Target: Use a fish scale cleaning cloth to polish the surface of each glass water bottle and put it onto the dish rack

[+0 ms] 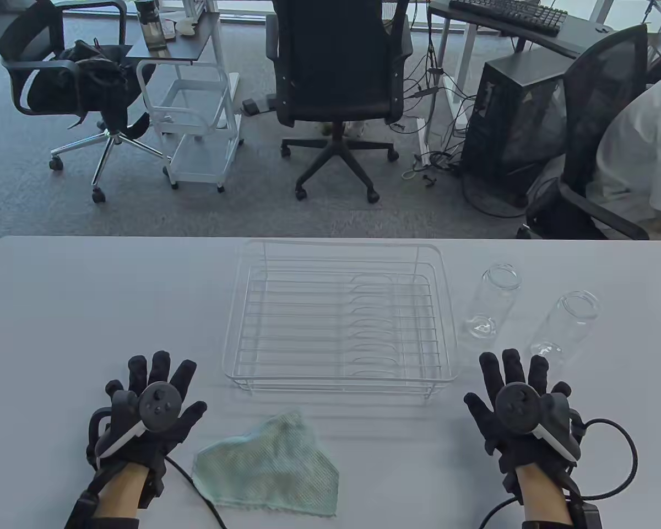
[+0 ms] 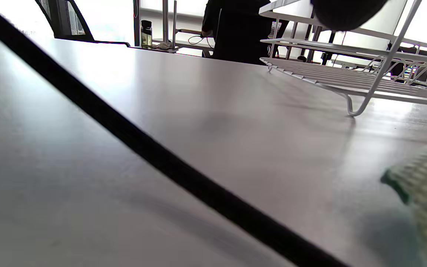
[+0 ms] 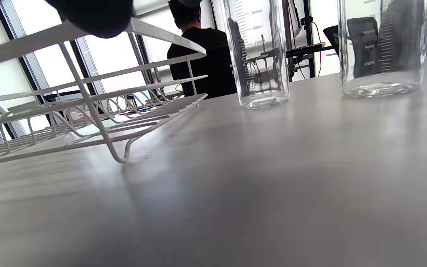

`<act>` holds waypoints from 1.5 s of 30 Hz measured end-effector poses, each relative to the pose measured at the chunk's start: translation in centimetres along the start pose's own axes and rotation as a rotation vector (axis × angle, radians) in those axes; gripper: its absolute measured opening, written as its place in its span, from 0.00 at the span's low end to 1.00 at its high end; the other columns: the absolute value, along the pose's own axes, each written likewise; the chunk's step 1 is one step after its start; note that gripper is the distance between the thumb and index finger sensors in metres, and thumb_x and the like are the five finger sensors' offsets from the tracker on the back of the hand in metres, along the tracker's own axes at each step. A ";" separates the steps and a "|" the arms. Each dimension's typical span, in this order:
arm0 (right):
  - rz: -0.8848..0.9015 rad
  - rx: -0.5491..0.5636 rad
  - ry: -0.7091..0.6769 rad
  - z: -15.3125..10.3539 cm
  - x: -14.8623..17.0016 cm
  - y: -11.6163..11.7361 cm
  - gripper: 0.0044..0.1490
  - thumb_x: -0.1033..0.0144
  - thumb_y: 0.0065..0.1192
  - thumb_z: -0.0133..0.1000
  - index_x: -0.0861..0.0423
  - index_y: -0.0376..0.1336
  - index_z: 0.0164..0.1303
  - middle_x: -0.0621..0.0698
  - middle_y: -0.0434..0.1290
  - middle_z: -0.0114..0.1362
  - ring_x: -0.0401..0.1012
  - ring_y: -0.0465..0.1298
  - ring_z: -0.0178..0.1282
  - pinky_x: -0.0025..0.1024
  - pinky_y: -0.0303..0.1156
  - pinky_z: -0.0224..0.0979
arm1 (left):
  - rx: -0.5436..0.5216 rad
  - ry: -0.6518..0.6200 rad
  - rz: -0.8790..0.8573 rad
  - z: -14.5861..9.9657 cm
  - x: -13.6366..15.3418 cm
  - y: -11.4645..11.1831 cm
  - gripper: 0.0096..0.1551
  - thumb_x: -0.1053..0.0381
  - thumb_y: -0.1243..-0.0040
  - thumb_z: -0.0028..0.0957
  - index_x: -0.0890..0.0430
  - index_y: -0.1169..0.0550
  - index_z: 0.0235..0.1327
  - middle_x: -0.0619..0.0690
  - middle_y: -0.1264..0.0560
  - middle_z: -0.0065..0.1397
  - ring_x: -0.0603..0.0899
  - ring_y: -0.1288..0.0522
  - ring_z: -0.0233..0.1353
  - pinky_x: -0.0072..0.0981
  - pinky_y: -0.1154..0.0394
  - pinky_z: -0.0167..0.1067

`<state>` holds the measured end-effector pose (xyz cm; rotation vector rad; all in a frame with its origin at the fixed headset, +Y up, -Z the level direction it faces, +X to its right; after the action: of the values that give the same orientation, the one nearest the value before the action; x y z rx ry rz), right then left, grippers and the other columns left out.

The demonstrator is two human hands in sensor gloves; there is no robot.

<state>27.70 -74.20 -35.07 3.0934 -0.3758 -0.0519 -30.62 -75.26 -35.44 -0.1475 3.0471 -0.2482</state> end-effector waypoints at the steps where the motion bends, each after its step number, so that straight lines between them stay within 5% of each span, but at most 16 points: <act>1: 0.001 0.000 0.000 0.0 0.0 0.0 0.51 0.35 0.41 0.61 0.49 0.32 0.86 0.57 0.33 0.89 0.71 0.29 0.81 0.82 0.32 0.65 | -0.001 -0.001 0.006 0.0 -0.1 0.0 0.47 0.26 0.56 0.63 0.39 0.56 0.90 0.58 0.65 0.95 0.78 0.69 0.87 0.85 0.61 0.69; 13: 0.008 0.015 -0.011 0.0 -0.2 -0.4 0.51 0.35 0.41 0.61 0.49 0.32 0.86 0.58 0.33 0.89 0.71 0.30 0.81 0.82 0.33 0.65 | -0.026 -0.012 -0.011 0.0 0.0 0.4 0.47 0.26 0.55 0.63 0.39 0.55 0.90 0.58 0.63 0.95 0.78 0.68 0.87 0.86 0.60 0.69; 20: 0.000 0.003 -0.016 0.0 -0.4 -0.2 0.51 0.35 0.41 0.61 0.49 0.33 0.86 0.58 0.33 0.89 0.72 0.31 0.82 0.83 0.33 0.65 | -0.167 -0.069 0.011 -1.3 -1.3 2.4 0.47 0.26 0.52 0.61 0.39 0.51 0.89 0.59 0.58 0.95 0.78 0.61 0.88 0.85 0.54 0.71; 23: -0.001 0.004 -0.023 -0.1 -0.7 -0.3 0.51 0.35 0.42 0.61 0.50 0.33 0.86 0.58 0.34 0.89 0.72 0.31 0.82 0.83 0.34 0.65 | -0.232 -0.107 0.010 -2.2 -2.2 3.4 0.47 0.27 0.47 0.60 0.39 0.49 0.89 0.60 0.52 0.95 0.77 0.47 0.86 0.77 0.41 0.71; 26: 0.002 0.011 -0.029 -0.1 -0.7 -0.4 0.51 0.36 0.42 0.62 0.50 0.34 0.87 0.58 0.34 0.89 0.72 0.32 0.82 0.83 0.35 0.65 | -0.265 -0.145 -0.063 -3.2 -3.6 4.7 0.46 0.30 0.41 0.59 0.39 0.43 0.87 0.61 0.37 0.87 0.68 0.26 0.70 0.60 0.26 0.61; 37: 0.020 0.005 -0.012 -0.1 -0.3 -0.5 0.50 0.36 0.42 0.62 0.50 0.34 0.87 0.58 0.35 0.89 0.72 0.33 0.82 0.82 0.37 0.65 | -0.025 -0.376 0.009 -4.7 -10.6 3.5 0.44 0.32 0.36 0.57 0.37 0.40 0.85 0.59 0.32 0.84 0.63 0.21 0.65 0.53 0.21 0.55; 45: 0.028 0.000 -0.011 -0.1 -0.2 -0.5 0.50 0.36 0.42 0.62 0.50 0.34 0.87 0.59 0.35 0.89 0.73 0.36 0.82 0.82 0.39 0.66 | 0.177 -0.456 0.234 -3.7 -16.5 -0.1 0.48 0.31 0.36 0.56 0.32 0.47 0.86 0.63 0.41 0.91 0.64 0.22 0.68 0.53 0.21 0.58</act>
<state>27.67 -73.68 -34.99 3.0884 -0.4188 -0.0684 -14.54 -73.11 -30.58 0.1448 2.5456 -0.4018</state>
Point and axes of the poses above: the tracker on the back of each hand, its own x axis roughly to the little-finger side, its own z axis roughly from the wrist to the fingertips, y = z × x, the point moved 3 cm from there along z, roughly from the wrist to the fingertips
